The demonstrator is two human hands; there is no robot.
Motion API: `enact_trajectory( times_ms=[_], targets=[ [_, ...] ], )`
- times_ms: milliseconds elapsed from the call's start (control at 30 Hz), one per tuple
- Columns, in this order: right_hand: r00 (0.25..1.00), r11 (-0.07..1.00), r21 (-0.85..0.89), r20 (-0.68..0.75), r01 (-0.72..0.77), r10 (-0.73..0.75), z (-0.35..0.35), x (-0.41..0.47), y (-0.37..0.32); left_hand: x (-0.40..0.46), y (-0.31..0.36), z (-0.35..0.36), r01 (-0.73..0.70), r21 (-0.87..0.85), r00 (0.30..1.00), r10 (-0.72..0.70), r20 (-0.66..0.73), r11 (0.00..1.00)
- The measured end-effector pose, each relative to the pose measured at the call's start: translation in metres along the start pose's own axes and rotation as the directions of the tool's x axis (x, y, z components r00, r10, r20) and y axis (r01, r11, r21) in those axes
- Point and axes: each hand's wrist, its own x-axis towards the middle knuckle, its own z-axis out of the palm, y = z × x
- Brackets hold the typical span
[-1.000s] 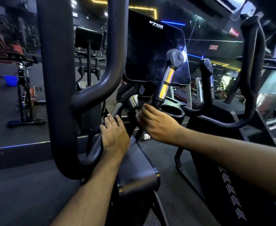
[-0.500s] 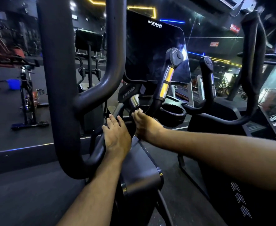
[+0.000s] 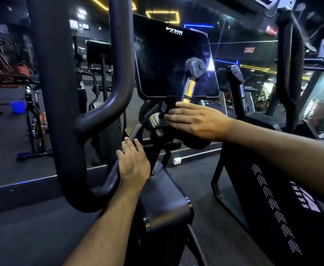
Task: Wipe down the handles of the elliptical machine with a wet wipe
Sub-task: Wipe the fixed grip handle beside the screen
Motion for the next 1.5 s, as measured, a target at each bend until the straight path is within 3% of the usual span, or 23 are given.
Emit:
enact_trajectory(
  times_ms=[133, 200, 333, 433, 500, 633, 733, 833, 933, 1033, 1100, 1133, 1167, 1233, 1267, 1333, 1400, 1500],
  targets=[
    [0.991, 0.985, 0.119, -0.036, -0.123, 0.128, 0.012, 0.007, -0.05, 0.0, -0.001, 0.004, 0.001, -0.008, 0.999, -0.001, -0.038, 1.0],
    [0.99, 0.987, 0.075, -0.015, -0.14, 0.141, 0.023, 0.015, -0.077, -0.001, -0.002, 0.005, 0.0, 0.008, 0.998, 0.0, -0.057, 1.0],
    [0.969, 0.988, -0.065, 0.196, -0.14, 0.15, 0.036, 0.054, -0.111, 0.0, -0.001, 0.005, 0.008, 0.005, 0.999, -0.007, -0.05, 1.0],
    [0.828, 0.972, -0.144, 0.51, -0.188, 0.236, 0.038, 0.087, -0.126, 0.0, -0.003, 0.006, 0.005, 0.018, 0.999, -0.004, -0.05, 1.0],
    [0.734, 0.945, -0.182, 0.595, -0.273, 0.327, 0.037, 0.102, -0.126, -0.001, -0.005, 0.008, -0.01, 0.045, 0.999, 0.012, -0.051, 0.999],
    [0.75, 0.95, -0.211, 0.583, -0.232, 0.313, 0.032, 0.106, -0.122, 0.0, -0.004, 0.007, -0.019, 0.053, 0.997, 0.023, -0.072, 0.998],
    [0.815, 0.982, -0.185, 0.573, 0.031, 0.082, 0.027, 0.082, -0.114, -0.002, -0.003, 0.006, -0.017, 0.041, 0.996, 0.021, -0.082, 0.999],
    [0.917, 0.981, -0.093, 0.381, 0.168, -0.121, 0.026, 0.053, -0.093, -0.002, -0.003, 0.001, -0.041, -0.022, 0.998, 0.04, -0.054, 0.999],
    [0.952, 0.981, 0.017, 0.237, 0.194, -0.192, 0.025, 0.026, -0.085, -0.002, 0.002, -0.008, -0.102, -0.328, 0.992, 0.073, -0.101, 0.939],
    [0.997, 0.969, 0.245, 0.076, 0.007, -0.026, 0.012, -0.002, -0.083, -0.022, 0.018, -0.023, -0.22, -0.637, 0.97, 0.094, -0.226, 0.739],
    [0.979, 0.859, 0.47, 0.082, -0.204, 0.188, 0.004, -0.024, -0.084, -0.04, 0.036, -0.03, -0.282, -0.773, 0.955, 0.088, -0.284, 0.569],
    [0.938, 0.743, 0.578, 0.141, -0.338, 0.317, -0.001, -0.034, -0.086, -0.045, 0.046, -0.033, -0.285, -0.853, 0.957, 0.082, -0.278, 0.437],
    [0.863, 0.558, 0.687, 0.213, -0.466, 0.459, -0.006, -0.042, -0.089, -0.049, 0.056, -0.036, -0.26, -0.925, 0.966, 0.087, -0.245, 0.278],
    [0.612, 0.092, 0.828, 0.329, -0.553, 0.719, -0.018, -0.054, -0.095, -0.052, 0.08, -0.048, -0.172, -0.985, 0.973, 0.153, -0.172, -0.012],
    [0.462, -0.118, 0.85, 0.39, -0.514, 0.797, -0.023, -0.058, -0.097, -0.053, 0.092, -0.056, -0.161, -0.983, 0.964, 0.198, -0.176, -0.093],
    [0.226, -0.433, 0.829, 0.525, -0.354, 0.821, -0.029, -0.065, -0.101, -0.052, 0.113, -0.071, -0.213, -0.968, 0.936, 0.258, -0.241, -0.131],
    [0.083, -0.544, 0.803, 0.576, -0.243, 0.813, -0.031, -0.076, -0.099, -0.045, 0.133, -0.084, -0.243, -0.962, 0.921, 0.282, -0.268, -0.121],
    [-0.027, -0.641, 0.761, 0.642, -0.096, 0.766, -0.032, -0.096, -0.088, -0.024, 0.153, -0.099, -0.233, -0.97, 0.908, 0.34, -0.243, -0.071]
  ],
)
